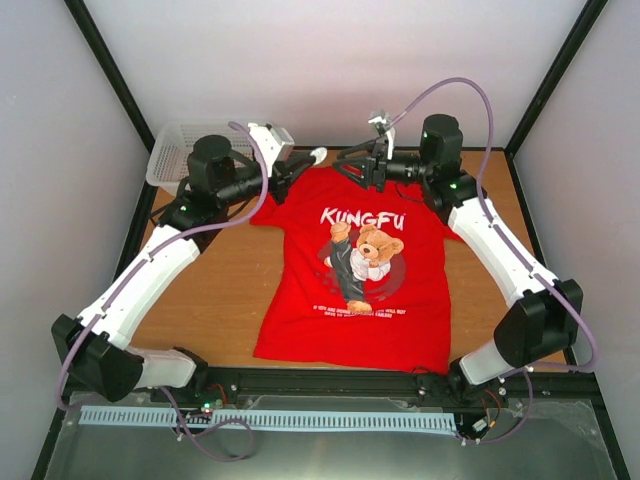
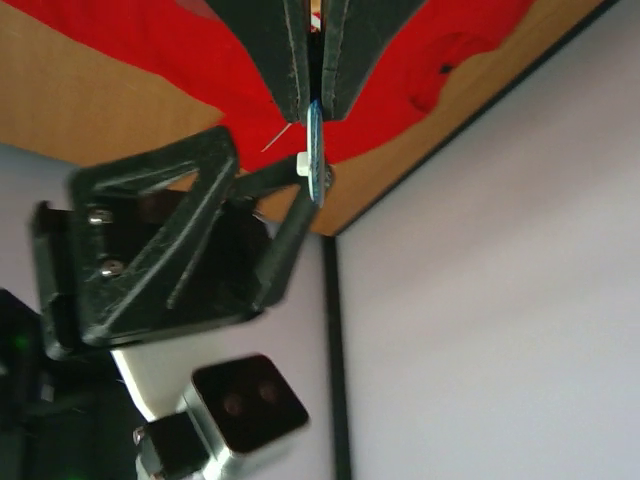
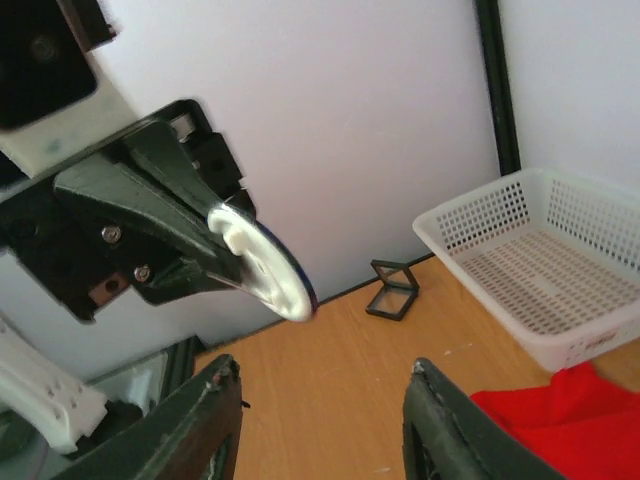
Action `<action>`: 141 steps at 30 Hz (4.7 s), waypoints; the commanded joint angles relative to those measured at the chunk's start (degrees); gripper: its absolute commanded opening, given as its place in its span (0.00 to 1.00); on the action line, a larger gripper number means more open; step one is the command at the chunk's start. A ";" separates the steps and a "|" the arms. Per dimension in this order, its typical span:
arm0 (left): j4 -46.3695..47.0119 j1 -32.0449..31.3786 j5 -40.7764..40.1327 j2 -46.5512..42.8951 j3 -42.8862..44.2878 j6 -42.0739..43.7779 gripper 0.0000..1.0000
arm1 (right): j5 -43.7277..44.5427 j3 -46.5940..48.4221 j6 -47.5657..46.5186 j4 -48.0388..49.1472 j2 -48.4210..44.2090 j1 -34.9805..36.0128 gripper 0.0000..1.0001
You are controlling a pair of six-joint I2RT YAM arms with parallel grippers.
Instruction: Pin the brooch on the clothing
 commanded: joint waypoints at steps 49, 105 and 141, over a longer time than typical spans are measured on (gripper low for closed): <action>-5.31 -0.62 22.46 0.47 4.17 -5.52 0.01 | -20.94 1.04 -15.81 -0.09 0.12 0.46 0.03; -24.87 -0.42 26.22 5.14 13.86 0.02 0.06 | -24.86 2.79 -30.13 -13.93 -0.85 0.55 0.03; -13.66 -0.44 -6.82 -2.05 0.81 -8.33 0.01 | 3.62 -4.05 -26.27 -11.89 -4.64 0.50 0.55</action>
